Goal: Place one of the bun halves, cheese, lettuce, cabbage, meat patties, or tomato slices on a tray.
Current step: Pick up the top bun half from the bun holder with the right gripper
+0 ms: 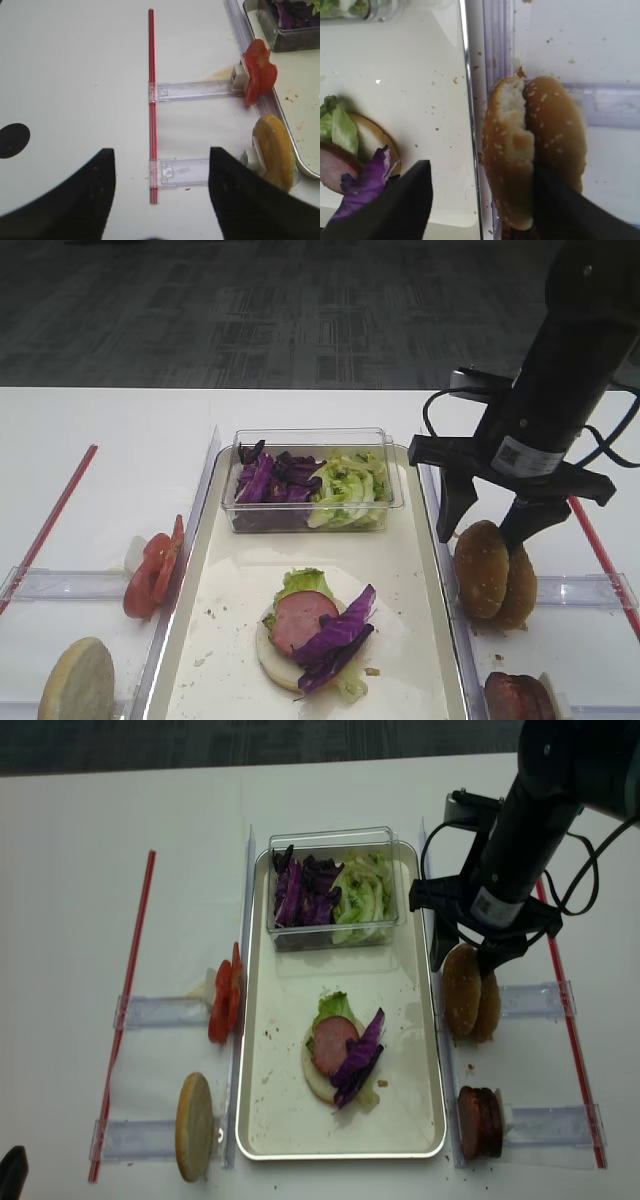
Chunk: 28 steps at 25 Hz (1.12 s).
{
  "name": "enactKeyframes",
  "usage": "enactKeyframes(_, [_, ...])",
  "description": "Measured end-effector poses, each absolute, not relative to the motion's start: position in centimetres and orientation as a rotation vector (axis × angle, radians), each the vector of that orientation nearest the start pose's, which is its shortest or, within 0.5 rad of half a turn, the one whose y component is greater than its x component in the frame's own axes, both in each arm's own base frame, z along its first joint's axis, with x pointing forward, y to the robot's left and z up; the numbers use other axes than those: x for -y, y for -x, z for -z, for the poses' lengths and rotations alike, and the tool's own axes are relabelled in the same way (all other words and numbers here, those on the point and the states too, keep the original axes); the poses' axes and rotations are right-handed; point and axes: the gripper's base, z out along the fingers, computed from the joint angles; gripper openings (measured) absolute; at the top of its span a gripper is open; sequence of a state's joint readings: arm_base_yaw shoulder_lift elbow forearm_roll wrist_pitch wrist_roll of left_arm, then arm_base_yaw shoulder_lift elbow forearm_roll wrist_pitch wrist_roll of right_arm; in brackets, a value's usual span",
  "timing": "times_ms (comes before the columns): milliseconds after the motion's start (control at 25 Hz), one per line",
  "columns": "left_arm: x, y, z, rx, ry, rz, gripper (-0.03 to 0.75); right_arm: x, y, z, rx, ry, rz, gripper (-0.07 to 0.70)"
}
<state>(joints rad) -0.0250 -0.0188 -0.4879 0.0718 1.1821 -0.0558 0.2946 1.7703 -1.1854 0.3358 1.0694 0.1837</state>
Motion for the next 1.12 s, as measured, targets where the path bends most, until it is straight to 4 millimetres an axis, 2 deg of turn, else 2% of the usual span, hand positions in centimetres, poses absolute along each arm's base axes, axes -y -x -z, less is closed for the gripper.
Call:
enactKeyframes(240, [-0.6,1.2,-26.4,-2.156,0.042,-0.041,0.417,-12.1,-30.7,-19.8,-3.189,-0.069,-0.463,0.437])
enactKeyframes(560, [-0.6,1.2,-26.4,-2.156,0.042,-0.041,0.417,-13.9,-30.5,-19.4,-3.164,0.012,-0.458,0.437])
enactKeyframes(880, [-0.6,1.2,-26.4,-2.156,0.042,-0.041,0.417,-13.8,-30.7,-18.1,-3.201,0.032,-0.402,0.437])
enactKeyframes(1120, [-0.6,1.2,-26.4,-2.156,0.042,-0.041,0.417,-13.8,-30.7,-18.1,-3.201,0.035,-0.393,0.414])
